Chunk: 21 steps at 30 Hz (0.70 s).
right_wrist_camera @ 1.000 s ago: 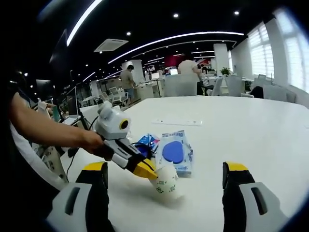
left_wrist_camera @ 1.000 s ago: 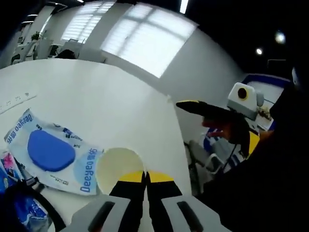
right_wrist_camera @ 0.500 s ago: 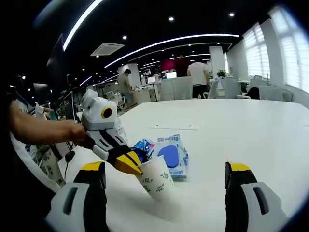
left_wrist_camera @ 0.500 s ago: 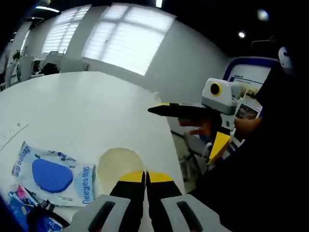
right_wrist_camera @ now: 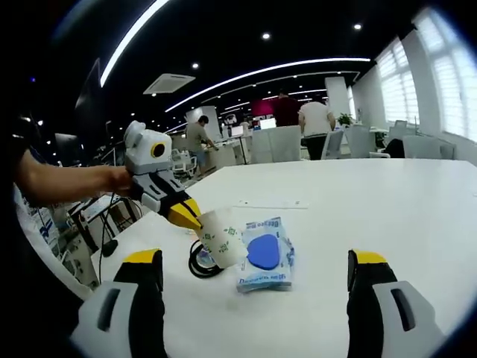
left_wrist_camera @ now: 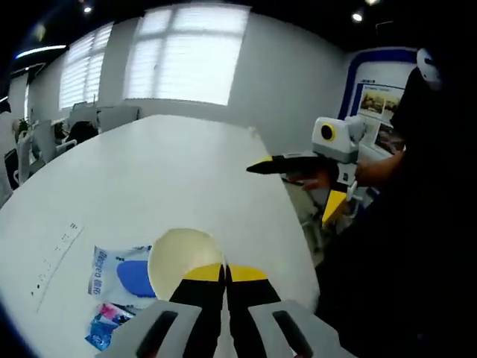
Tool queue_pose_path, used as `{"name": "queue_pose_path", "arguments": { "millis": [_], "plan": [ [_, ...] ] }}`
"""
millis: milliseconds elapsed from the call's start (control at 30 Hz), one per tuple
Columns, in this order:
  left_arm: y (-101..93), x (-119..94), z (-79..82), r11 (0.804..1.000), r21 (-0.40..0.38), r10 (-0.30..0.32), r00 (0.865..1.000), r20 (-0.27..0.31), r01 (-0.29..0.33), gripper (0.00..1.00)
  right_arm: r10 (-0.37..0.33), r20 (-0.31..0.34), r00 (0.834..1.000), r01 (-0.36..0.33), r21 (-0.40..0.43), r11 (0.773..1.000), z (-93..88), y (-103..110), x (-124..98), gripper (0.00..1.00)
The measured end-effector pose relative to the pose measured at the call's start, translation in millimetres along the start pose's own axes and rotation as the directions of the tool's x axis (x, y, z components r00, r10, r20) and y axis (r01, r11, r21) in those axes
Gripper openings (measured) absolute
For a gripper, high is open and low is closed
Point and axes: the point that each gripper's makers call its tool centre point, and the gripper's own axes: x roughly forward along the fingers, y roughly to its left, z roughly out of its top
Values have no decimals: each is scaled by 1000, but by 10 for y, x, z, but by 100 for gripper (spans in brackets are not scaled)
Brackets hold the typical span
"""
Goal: Arrange the tabletop items into an orderly group along one side of the table until the central work area is clear of visible clutter.
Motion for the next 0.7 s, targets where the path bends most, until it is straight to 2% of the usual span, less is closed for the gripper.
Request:
{"name": "queue_pose_path", "arguments": {
  "millis": [167,233,333,467,500,533,567,700],
  "plan": [
    [249,-253,-127,998,16,65,996,-53,-64,0,-4,-2,1000,4,10,1000,-16,-17,2,100],
    [361,-350,-211,994,35,103,990,-93,-100,0,-4,-2,1000,4,11,1000,-18,-15,3,100],
    [460,-455,-269,992,30,127,986,-105,-124,0,-4,-6,1000,4,11,1000,-20,-17,10,100],
    [653,-588,-406,983,24,184,973,-140,-183,0,1,-4,1000,-1,13,1000,-7,-7,31,100],
    [682,-613,-460,981,40,193,967,-165,-189,0,1,-5,1000,-1,14,1000,-10,-4,38,100],
    [787,-667,-545,972,66,236,951,-201,-227,0,1,-6,1000,-1,16,1000,-15,-1,47,100],
    [809,-679,-570,970,74,244,946,-212,-233,0,2,-8,1000,-2,17,1000,-21,2,56,100],
    [971,-773,-757,952,96,305,912,-275,-290,0,3,-7,1000,-3,13,1000,-15,19,67,100]
  ]
}}
